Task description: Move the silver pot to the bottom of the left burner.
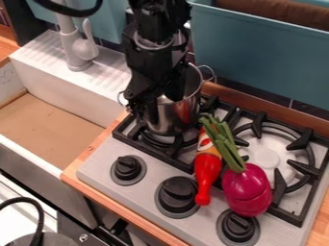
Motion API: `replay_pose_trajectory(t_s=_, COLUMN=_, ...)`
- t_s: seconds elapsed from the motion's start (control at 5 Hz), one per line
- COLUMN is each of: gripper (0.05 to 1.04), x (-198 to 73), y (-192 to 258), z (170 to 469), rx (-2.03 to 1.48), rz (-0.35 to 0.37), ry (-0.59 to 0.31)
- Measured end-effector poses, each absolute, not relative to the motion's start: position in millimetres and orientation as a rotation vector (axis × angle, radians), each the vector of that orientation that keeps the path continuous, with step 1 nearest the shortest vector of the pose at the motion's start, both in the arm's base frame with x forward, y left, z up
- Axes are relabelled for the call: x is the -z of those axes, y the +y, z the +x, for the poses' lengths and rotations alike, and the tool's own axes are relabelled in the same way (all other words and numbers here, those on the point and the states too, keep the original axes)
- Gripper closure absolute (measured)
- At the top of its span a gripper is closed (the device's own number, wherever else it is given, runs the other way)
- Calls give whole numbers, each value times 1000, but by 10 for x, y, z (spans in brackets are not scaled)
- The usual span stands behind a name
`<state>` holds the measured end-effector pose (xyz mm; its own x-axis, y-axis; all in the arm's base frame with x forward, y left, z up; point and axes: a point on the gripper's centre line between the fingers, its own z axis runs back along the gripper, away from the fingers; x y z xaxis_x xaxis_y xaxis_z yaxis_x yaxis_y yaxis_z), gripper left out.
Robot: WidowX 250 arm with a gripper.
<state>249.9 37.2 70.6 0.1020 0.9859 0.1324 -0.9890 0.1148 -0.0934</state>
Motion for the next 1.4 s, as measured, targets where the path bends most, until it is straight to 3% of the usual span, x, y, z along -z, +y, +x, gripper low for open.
replay_pose_trajectory(t_s=0.2, gripper=676, x=-709, y=384, z=2507, rx=-1457, rz=26, ry=-189)
replay_pose_trajectory(t_s=0.4, gripper=901, x=-705, y=377, z=2490, rx=-1447, rz=25, ry=-172)
replay_pose_trajectory(t_s=0.6, gripper=1020, x=-703, y=406, z=2473, rx=-1473, rz=29, ry=-165)
replay_pose_trajectory(t_s=1.0, gripper=1030, x=-859, y=515, z=2268, rx=-1452, rz=35, ry=-87)
replay_pose_trajectory(t_s=1.4, gripper=1030, x=-939, y=633, z=2082, rx=-1414, rz=60, ry=-66)
